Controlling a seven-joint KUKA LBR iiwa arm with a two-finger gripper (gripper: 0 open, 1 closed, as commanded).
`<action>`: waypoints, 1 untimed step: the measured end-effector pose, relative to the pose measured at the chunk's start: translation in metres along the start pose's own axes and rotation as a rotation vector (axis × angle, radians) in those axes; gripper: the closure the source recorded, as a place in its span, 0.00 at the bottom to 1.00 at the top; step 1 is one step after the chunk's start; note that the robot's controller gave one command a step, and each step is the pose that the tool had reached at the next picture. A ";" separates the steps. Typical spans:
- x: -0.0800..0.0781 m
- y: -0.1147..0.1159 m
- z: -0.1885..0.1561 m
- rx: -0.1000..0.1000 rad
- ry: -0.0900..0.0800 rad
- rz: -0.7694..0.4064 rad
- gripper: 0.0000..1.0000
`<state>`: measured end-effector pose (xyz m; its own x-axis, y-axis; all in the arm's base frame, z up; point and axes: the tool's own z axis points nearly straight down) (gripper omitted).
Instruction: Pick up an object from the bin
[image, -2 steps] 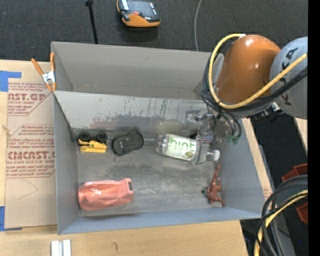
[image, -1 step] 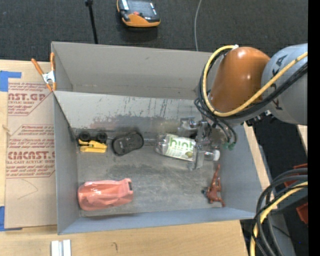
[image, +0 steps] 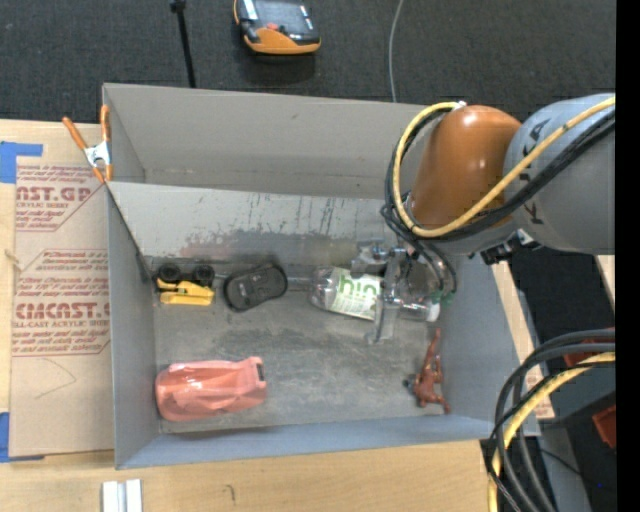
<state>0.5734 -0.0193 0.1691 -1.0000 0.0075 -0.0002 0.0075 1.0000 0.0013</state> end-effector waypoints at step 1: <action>0.006 -0.005 0.042 0.000 -0.005 0.177 0.00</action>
Offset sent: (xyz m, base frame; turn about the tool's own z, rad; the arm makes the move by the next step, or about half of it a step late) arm 0.0149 0.0031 -0.0271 0.1944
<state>0.5672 -0.0246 0.1267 -0.9831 0.1830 -0.0051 0.1830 0.9831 0.0018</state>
